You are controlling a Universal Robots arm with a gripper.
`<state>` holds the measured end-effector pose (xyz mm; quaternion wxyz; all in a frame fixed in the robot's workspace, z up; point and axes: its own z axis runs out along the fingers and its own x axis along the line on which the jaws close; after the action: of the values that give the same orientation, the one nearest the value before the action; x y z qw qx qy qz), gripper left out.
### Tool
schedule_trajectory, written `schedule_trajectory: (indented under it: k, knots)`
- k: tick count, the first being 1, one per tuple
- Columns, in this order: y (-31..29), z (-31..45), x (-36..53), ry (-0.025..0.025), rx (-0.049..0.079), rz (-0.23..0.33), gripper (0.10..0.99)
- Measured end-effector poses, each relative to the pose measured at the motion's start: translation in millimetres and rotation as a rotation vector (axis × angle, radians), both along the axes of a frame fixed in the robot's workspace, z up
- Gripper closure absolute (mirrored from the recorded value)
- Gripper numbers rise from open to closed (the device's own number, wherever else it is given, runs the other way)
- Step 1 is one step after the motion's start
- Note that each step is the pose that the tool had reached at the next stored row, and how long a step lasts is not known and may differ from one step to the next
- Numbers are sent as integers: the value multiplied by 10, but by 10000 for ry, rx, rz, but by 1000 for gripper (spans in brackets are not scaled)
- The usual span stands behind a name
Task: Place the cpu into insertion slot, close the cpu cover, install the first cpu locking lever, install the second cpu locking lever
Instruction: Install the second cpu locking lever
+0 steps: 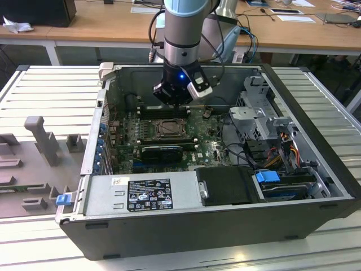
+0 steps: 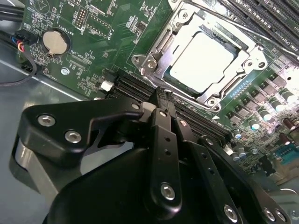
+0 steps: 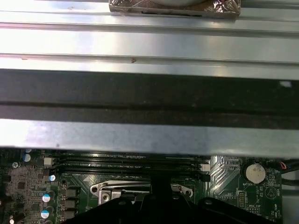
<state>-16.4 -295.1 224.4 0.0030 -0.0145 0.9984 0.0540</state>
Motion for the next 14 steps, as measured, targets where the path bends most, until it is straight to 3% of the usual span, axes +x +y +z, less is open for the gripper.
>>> schedule_trajectory:
  k: [6,7,8,9,12,14]
  knots:
    - [-29,33,3,17,-2,-1,980]
    - [-30,94,3,31,-3,-2,980]
    - [-30,224,3,52,-2,-2,980]
    - [-30,291,3,62,-3,-1,980]
    - [-81,302,1,65,-3,-1,980]
    - [-163,300,-1,64,-2,-2,980]
